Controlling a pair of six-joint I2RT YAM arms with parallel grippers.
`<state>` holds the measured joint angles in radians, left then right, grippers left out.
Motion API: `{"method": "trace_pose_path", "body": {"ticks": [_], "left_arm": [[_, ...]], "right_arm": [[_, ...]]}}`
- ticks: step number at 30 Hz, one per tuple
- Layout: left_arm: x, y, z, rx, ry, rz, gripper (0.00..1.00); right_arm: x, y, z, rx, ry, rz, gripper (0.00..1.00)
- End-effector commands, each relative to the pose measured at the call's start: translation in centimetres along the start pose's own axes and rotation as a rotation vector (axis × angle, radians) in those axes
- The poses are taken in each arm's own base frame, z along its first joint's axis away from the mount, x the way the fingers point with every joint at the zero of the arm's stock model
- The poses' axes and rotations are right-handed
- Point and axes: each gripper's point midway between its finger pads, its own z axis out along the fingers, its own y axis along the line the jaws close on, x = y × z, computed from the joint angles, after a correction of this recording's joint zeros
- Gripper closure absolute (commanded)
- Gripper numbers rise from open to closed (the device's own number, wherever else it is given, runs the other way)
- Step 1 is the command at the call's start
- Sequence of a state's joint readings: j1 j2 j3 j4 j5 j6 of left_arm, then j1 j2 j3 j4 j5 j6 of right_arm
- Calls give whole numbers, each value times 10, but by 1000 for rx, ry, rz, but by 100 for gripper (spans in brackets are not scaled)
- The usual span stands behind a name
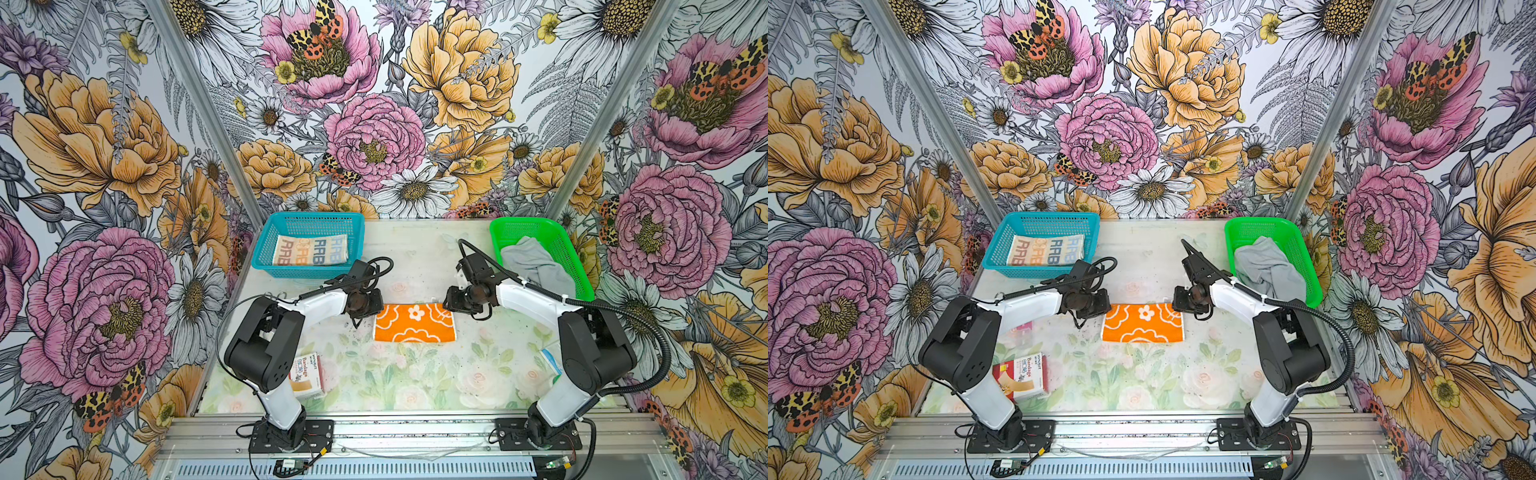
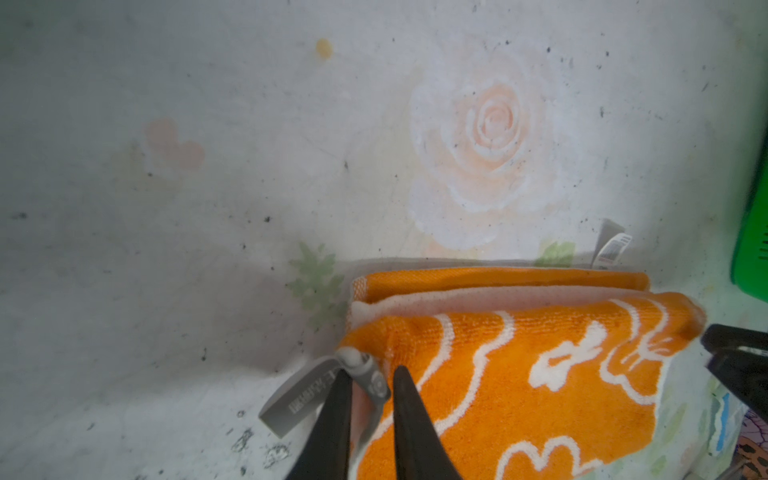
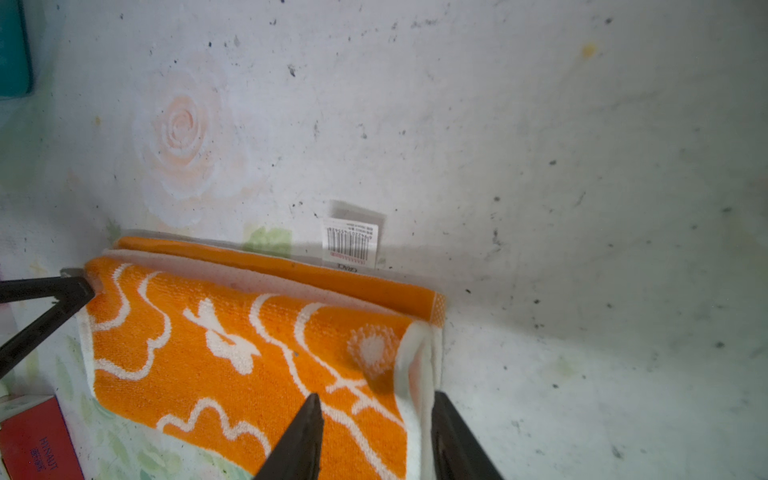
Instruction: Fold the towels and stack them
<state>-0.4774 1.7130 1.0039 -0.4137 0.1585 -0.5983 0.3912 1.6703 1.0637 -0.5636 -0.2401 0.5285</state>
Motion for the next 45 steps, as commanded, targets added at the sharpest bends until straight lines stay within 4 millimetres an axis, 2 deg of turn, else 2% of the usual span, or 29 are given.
{"method": "trace_pose_path", "body": {"ticks": [1, 4, 12, 18, 20, 25, 34, 45], "left_arm": [[-13, -16, -7, 37, -45, 14, 91], [-14, -19, -15, 32, -64, 32, 100], [-17, -31, -37, 40, -113, 75, 100], [-25, -34, -41, 37, -134, 102, 100], [-28, -35, -40, 35, -133, 108, 100], [-31, -36, -34, 31, -122, 110, 100], [-30, -36, -35, 30, -118, 117, 100], [-37, -38, -35, 31, -126, 153, 100]], "right_arm": [[-4, -1, 3, -4, -5, -17, 55], [-3, -2, 4, 0, -1, -16, 55], [-6, -6, 8, 14, -4, -18, 56], [-12, -6, 20, 1, 0, -24, 58], [-13, -6, 21, -1, -4, -24, 64], [-13, -6, 22, -1, -9, -20, 99], [-10, -6, 14, -6, -22, -18, 100], [-7, -3, -10, -20, -76, -4, 100]]}}
